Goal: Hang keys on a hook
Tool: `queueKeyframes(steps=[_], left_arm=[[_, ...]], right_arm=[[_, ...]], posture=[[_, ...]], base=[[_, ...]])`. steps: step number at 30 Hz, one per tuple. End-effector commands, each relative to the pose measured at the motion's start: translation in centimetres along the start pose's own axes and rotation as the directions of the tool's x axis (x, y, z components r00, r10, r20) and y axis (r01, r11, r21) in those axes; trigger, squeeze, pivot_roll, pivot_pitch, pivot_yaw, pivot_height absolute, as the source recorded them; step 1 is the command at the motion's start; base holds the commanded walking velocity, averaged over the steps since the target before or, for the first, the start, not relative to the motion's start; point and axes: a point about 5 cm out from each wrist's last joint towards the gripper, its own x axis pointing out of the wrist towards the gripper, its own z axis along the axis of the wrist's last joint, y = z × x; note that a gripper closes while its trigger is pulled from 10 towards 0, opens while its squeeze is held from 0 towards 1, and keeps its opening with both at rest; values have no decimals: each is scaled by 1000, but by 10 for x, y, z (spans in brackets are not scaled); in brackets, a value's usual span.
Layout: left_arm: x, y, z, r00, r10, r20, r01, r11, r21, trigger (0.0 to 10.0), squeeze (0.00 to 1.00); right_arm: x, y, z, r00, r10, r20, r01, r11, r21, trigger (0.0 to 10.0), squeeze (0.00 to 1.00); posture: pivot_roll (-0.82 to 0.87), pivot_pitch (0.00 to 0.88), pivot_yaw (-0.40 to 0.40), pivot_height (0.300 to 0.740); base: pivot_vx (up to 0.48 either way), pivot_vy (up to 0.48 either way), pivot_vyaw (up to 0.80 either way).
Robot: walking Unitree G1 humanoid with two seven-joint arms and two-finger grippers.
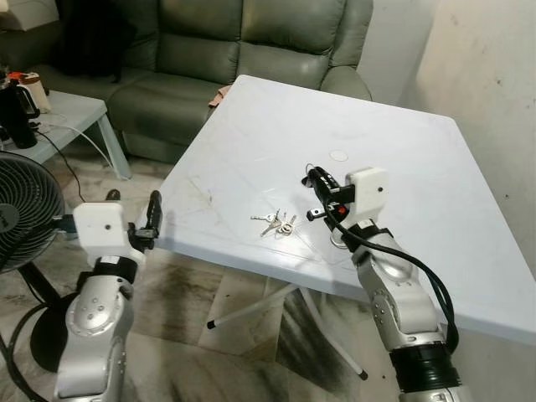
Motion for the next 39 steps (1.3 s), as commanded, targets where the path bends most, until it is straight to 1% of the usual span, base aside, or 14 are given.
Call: queueKeyframes(steps=[1,4,7,8,9,11,21,23,24,26,29,31,39], left_arm=[[0,3,0,1000,10,-12,-11,999,-36,10000,0],[1,3,-3,999,25,-29,-26,999,-44,10000,0],[3,2,-3,999,24,-27,-26,997,-66,10000,0],[10,-1,-3,999,20,-28,-22,998,-65,10000,0],[10,-1,-3,999,20,-28,-22,998,-65,10000,0],[15,-2,-1,1000,22,-23,-23,998,-62,10000,0],[19,-2,-2,999,24,-22,-25,997,-69,10000,0],[31,-1,-5,998,27,-56,-30,997,-69,10000,0],[32,-2,-6,998,28,-57,-31,997,-67,10000,0],[32,-3,-5,999,21,-50,-24,997,-66,10000,0],[32,-4,-6,998,22,-52,-26,996,-80,10000,0],[31,-4,-6,998,28,-52,-31,998,-62,10000,0],[32,-1,-9,997,34,-65,-39,996,-75,10000,0]], right_arm=[[-4,-10,3,999,-31,25,31,1000,-3,10000,0],[-4,-12,2,997,-64,32,64,998,14,10000,0],[-2,-12,1,996,-80,26,80,997,1,10000,0],[2,-12,0,995,-101,18,101,995,-14,10000,0],[2,-12,0,995,-101,18,101,995,-14,10000,0],[5,-14,0,994,-110,-4,110,994,-18,10000,0],[8,-15,-1,993,-120,-11,120,992,-23,10000,0],[15,-10,-1,991,-128,-42,127,992,-25,10000,0],[15,-8,-1,992,-118,-42,117,993,-25,10000,0],[15,-4,-2,994,-106,-40,104,994,-36,10000,0],[15,-2,-4,994,-99,-43,98,995,-28,10000,0],[14,-1,-4,995,-85,-45,84,996,-33,10000,0],[15,-2,-5,994,-91,-55,89,995,-42,10000,0]], posture=[[-27,0,-70,732],[-28,0,-69,732],[-34,0,-67,732],[-38,0,-64,732],[-38,0,-64,732],[-39,0,-63,732],[-50,0,-58,732],[-65,0,-44,732],[-65,0,-44,732],[-64,0,-43,732],[-64,0,-43,732],[-63,0,-43,732],[-57,0,-48,732]], base=[[0,0,0],[0,0,0],[0,0,0],[0,0,0],[0,0,0],[0,0,0],[0,0,0],[0,0,-747],[0,0,-725],[0,0,-725],[0,0,-725],[0,0,-725],[0,0,-725]])
